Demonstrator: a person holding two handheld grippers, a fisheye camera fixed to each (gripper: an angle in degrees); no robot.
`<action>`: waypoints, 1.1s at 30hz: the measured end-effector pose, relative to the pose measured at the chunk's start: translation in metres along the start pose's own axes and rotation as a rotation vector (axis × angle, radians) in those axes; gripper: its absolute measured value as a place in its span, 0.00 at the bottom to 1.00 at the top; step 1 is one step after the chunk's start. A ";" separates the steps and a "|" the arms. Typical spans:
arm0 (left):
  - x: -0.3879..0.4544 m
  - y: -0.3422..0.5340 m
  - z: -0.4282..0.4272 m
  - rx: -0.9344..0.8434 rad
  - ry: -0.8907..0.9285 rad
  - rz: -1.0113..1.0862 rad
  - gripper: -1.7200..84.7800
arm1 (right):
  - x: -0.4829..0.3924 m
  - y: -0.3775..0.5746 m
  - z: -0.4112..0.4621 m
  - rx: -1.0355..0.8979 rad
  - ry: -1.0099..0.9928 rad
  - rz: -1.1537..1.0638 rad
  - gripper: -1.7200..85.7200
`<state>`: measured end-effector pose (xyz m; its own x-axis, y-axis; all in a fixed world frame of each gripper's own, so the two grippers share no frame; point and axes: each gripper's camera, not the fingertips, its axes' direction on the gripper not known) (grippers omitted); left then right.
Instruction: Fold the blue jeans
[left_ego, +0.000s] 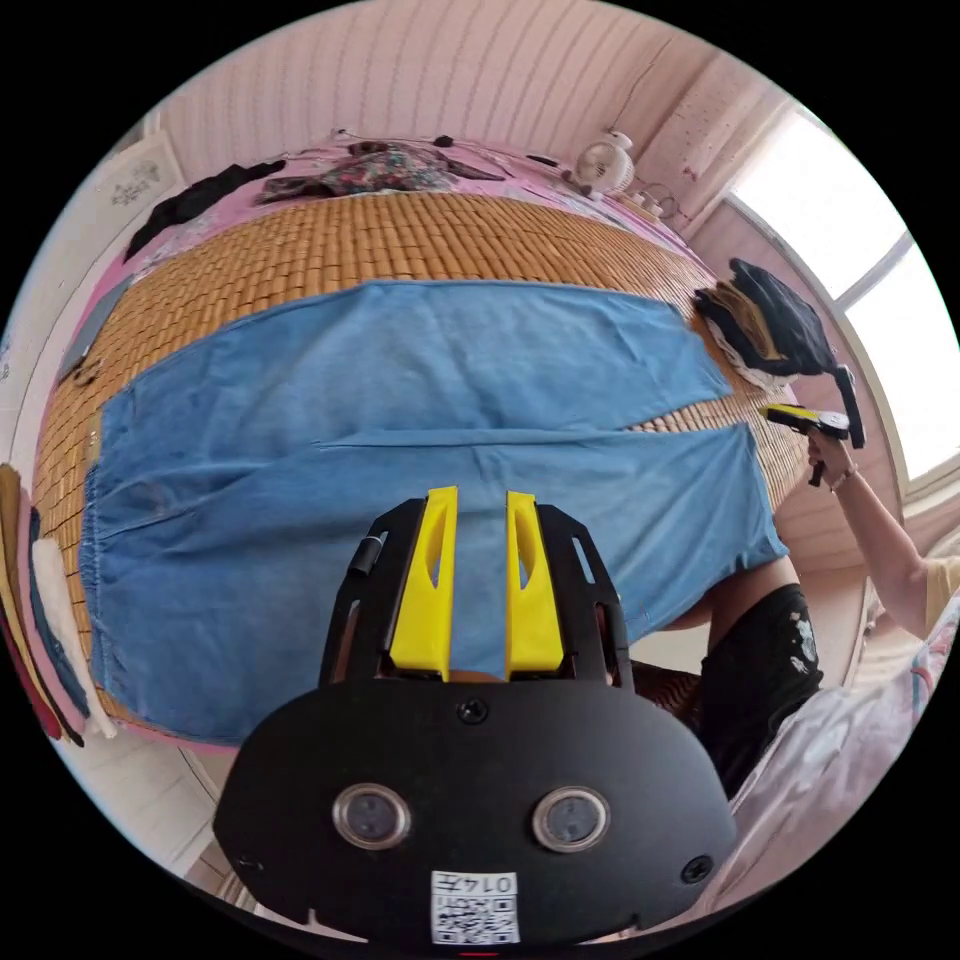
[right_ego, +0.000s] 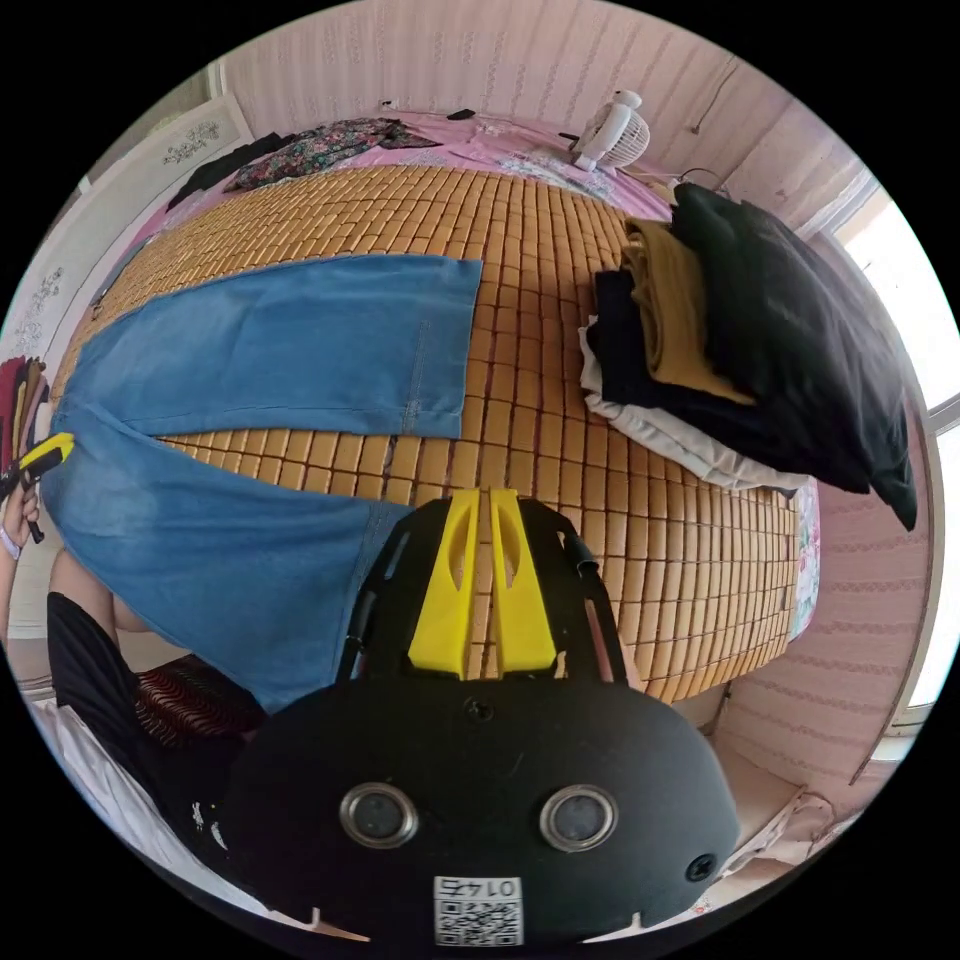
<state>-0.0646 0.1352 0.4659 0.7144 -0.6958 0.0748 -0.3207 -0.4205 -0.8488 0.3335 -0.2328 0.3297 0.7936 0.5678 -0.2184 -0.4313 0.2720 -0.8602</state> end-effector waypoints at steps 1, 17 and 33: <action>-0.038 -0.006 -0.014 0.037 -0.089 -0.073 0.11 | -0.002 -0.007 0.000 0.018 -0.008 0.000 0.09; -0.324 -0.051 -0.027 0.132 -0.389 -0.789 0.13 | -0.046 -0.184 0.121 0.142 0.000 0.238 0.09; -0.346 -0.098 -0.010 0.114 -0.606 -0.719 0.11 | -0.067 -0.257 0.144 0.159 0.084 0.128 0.04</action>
<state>-0.2865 0.4112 0.5289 0.9287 0.1425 0.3422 0.3619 -0.5487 -0.7536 0.3291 -0.2287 0.6317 0.7582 0.5409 -0.3641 -0.5877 0.3250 -0.7409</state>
